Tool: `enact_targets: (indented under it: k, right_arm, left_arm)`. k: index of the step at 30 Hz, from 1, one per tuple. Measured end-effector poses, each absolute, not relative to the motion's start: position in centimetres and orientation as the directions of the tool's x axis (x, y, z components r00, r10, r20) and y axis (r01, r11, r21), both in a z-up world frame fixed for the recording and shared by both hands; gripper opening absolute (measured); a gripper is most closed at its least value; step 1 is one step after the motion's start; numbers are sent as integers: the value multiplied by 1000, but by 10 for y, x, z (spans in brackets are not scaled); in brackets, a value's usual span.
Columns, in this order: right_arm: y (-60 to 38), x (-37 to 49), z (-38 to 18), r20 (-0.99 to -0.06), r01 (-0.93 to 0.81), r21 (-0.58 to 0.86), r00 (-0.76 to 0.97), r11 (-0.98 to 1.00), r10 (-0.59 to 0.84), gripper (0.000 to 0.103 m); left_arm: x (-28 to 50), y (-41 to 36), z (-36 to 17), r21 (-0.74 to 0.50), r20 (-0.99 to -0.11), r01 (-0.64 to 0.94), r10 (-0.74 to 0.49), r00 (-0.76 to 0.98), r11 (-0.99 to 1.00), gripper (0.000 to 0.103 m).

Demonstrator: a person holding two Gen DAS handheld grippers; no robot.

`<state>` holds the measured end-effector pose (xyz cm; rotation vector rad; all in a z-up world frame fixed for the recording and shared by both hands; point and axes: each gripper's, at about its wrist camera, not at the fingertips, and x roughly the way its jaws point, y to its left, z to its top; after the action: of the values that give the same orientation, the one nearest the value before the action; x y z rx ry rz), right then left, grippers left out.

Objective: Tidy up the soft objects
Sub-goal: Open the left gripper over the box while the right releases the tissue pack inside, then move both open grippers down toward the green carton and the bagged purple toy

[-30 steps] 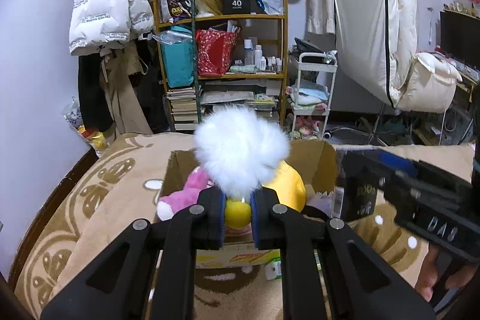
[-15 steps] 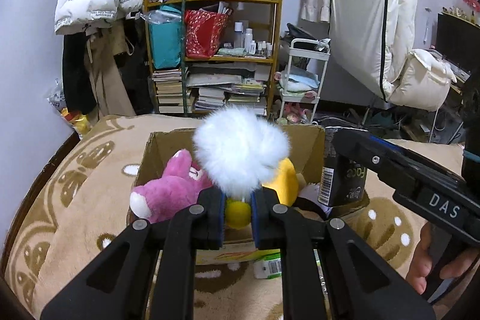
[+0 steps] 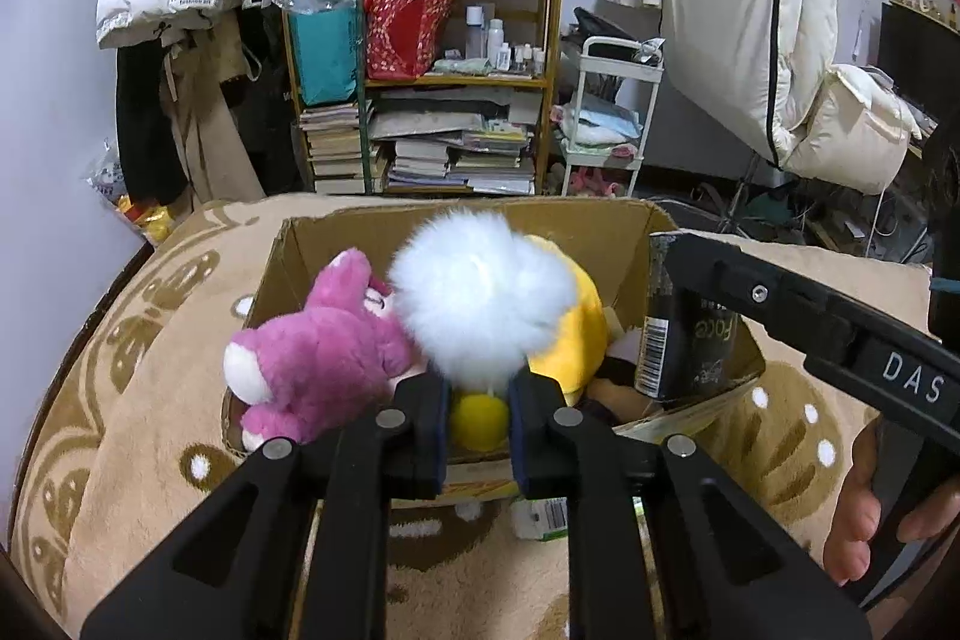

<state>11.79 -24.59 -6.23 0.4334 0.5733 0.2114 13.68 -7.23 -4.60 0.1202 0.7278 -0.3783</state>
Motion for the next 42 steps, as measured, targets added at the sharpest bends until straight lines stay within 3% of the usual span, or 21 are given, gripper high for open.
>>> enact_targets:
  k: [6, 10, 14, 18, 20, 26, 42]
  right_arm:
    - [-245, 117, -67, -494, -66, 446, 814, 892, 307, 56]
    - [-245, 112, -62, -486, -68, 437, 821, 897, 299, 61]
    - [-244, 109, -56, -479, -75, 429, 826, 900, 297, 63]
    - [-243, 101, -50, -473, -74, 415, 834, 907, 285, 77]
    - [-242, 96, -47, -475, -74, 406, 834, 911, 280, 82]
    - [-243, 77, -35, -465, -59, 391, 848, 919, 253, 103]
    - [-257, 19, -12, -488, 35, 340, 860, 940, 145, 103]
  left_arm:
    - [142, -68, -53, -39, -701, 353, -277, 657, 935, 27]
    - [138, -66, -54, -43, -695, 353, -282, 662, 935, 46]
    - [132, -66, -50, -18, -683, 351, -268, 679, 936, 50]
    - [121, -65, -41, 15, -662, 341, -247, 708, 940, 62]
    - [116, -64, -37, 28, -654, 335, -236, 719, 942, 77]
    - [98, -55, -21, 33, -627, 312, -224, 746, 949, 94]
    - [47, -53, 3, 81, -626, 315, -197, 755, 946, 98]
